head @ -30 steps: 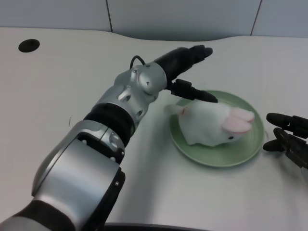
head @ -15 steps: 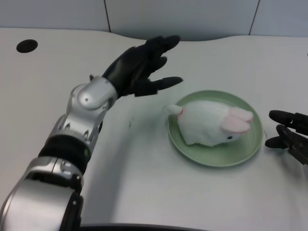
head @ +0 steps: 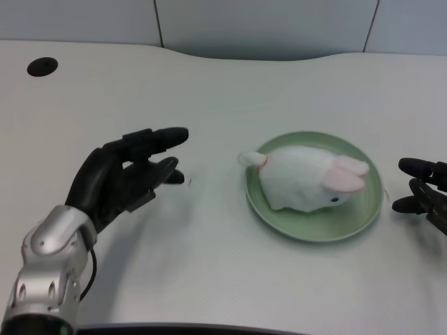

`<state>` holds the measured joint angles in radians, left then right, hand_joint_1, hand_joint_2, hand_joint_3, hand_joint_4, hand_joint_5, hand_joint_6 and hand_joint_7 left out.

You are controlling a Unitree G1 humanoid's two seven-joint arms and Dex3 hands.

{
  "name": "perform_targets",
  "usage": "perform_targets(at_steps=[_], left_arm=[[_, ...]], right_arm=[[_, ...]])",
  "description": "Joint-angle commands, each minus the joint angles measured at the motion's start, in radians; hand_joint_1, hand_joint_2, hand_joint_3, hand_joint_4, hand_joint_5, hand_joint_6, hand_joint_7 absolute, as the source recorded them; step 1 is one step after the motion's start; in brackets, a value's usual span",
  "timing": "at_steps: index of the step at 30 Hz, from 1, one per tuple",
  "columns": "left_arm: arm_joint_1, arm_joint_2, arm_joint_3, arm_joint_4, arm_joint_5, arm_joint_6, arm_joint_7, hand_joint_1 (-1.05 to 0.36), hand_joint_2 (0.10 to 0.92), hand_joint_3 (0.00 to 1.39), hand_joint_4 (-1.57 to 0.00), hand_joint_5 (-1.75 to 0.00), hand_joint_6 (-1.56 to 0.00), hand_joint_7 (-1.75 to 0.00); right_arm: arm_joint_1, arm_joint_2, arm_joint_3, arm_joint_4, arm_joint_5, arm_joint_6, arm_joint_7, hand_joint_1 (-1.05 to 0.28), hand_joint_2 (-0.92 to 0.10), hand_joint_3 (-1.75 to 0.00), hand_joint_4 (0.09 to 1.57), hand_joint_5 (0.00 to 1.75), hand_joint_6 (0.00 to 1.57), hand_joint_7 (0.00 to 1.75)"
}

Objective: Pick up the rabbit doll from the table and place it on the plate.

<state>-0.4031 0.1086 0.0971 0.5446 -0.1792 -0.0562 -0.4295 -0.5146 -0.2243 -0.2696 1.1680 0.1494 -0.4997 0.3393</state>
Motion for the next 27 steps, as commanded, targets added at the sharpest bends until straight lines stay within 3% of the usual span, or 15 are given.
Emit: perform_targets(at_steps=[1,3,5,8,11,15,20,23,27], left_arm=[[0.059,0.041,0.009,-0.043,-0.017,0.046,-0.026,-0.47,0.921,0.42,-0.45,-1.52,-0.79,-0.35],[0.080,0.053,0.008,-0.048,-0.015,0.062,-0.034,-0.47,0.921,0.42,-0.45,-1.54,-0.79,-0.41],[0.094,0.063,0.006,-0.049,-0.008,0.071,-0.036,-0.46,0.921,0.44,-0.45,-1.56,-0.71,-0.58],[0.111,0.084,0.006,-0.027,0.001,0.070,-0.040,-0.47,0.921,0.49,-0.47,-1.57,-0.69,-0.76],[0.125,0.113,-0.012,-0.007,0.041,0.058,-0.023,-0.49,0.921,0.51,-0.50,-1.59,-0.67,-0.93],[0.119,0.144,-0.027,0.055,0.071,0.055,-0.035,-0.52,0.921,0.52,-0.52,-1.66,-0.66,-1.09],[0.100,0.150,-0.031,0.113,0.085,0.060,-0.018,-0.52,0.921,0.49,-0.63,-1.74,-0.58,-1.46],[0.087,0.150,-0.029,0.151,0.080,0.035,-0.031,-0.50,0.921,0.50,-0.67,-1.75,-0.52,-1.61],[0.069,0.148,-0.026,0.195,0.078,-0.005,-0.033,-0.48,0.921,0.50,-0.71,-1.75,-0.48,-1.71]], right_arm=[[-0.009,-0.015,-0.005,0.008,0.003,0.005,-0.003,-0.41,-0.92,-0.26,0.71,0.92,1.00,0.01],[-0.011,-0.015,-0.005,0.007,0.003,0.010,-0.010,-0.41,-0.92,-0.25,0.72,0.92,1.00,0.01],[-0.012,-0.014,-0.005,0.005,0.003,0.018,-0.017,-0.42,-0.92,-0.25,0.72,0.91,1.00,0.01],[-0.011,-0.017,-0.001,0.004,-0.001,0.014,-0.016,-0.40,-0.92,-0.26,0.70,0.90,0.99,0.00],[-0.012,-0.017,-0.006,0.003,0.006,0.019,-0.008,-0.40,-0.92,-0.26,0.70,0.90,0.99,0.00],[-0.012,-0.018,-0.008,0.010,0.007,0.003,0.003,-0.40,-0.92,-0.26,0.70,0.90,0.99,0.00],[-0.020,-0.019,-0.014,0.026,0.011,-0.002,0.014,-0.39,-0.92,-0.27,0.72,0.90,0.99,0.01],[-0.028,-0.023,-0.012,0.033,0.005,0.007,0.005,-0.39,-0.92,-0.27,0.72,0.89,0.99,0.00],[-0.041,-0.023,-0.017,0.042,0.010,0.031,-0.006,-0.43,-0.92,-0.25,0.73,0.88,0.99,0.00]])
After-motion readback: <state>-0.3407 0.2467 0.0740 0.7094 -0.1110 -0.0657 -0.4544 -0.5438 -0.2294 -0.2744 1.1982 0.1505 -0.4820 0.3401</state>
